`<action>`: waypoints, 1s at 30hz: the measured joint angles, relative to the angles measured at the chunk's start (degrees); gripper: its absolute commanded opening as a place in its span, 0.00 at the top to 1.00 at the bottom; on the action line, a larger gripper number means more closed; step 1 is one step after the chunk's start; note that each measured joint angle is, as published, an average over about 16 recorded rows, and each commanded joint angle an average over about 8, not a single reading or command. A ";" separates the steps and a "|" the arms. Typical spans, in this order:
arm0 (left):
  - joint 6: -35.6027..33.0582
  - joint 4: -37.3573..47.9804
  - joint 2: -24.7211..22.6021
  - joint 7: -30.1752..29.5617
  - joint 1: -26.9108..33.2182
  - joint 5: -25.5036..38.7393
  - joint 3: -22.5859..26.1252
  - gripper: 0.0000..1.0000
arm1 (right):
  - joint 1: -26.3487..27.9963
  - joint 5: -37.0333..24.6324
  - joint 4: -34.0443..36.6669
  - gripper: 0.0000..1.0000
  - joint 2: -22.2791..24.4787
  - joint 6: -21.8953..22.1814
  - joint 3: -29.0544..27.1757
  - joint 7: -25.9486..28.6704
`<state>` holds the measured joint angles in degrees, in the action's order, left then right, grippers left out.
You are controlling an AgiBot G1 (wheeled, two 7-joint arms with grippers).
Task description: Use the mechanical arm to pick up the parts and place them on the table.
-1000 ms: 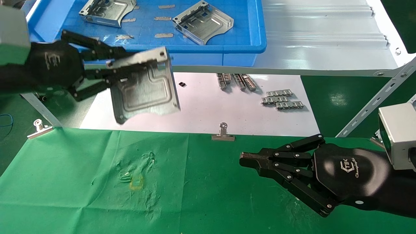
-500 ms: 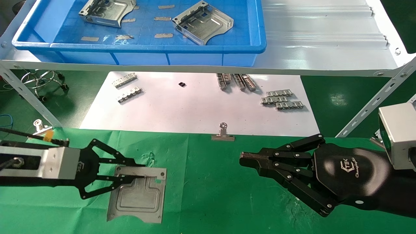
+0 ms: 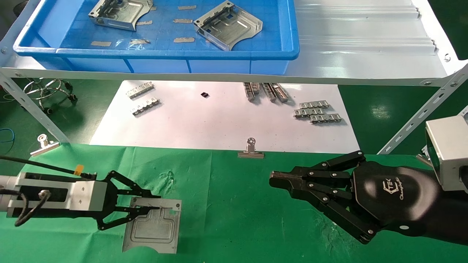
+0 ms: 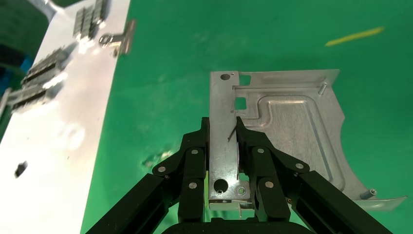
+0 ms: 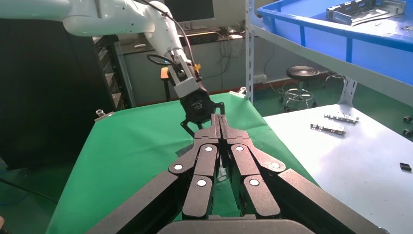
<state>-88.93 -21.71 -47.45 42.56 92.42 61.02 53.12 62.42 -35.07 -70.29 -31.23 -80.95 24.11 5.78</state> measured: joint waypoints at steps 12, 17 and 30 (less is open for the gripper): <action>2.31 9.45 -3.66 6.76 1.50 1.46 0.71 0.39 | 0.00 0.00 0.00 1.00 0.00 0.00 0.00 0.00; 2.97 12.06 -4.72 8.47 1.82 1.88 0.91 0.00 | 0.00 0.00 0.00 1.00 0.00 0.00 0.00 0.00; 0.91 15.52 -5.27 9.17 2.90 0.47 0.16 0.00 | 0.00 0.00 0.00 1.00 0.00 0.00 0.00 0.00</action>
<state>-88.02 -6.18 -52.72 51.73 95.32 61.49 53.28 62.42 -35.07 -70.29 -31.23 -80.95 24.11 5.78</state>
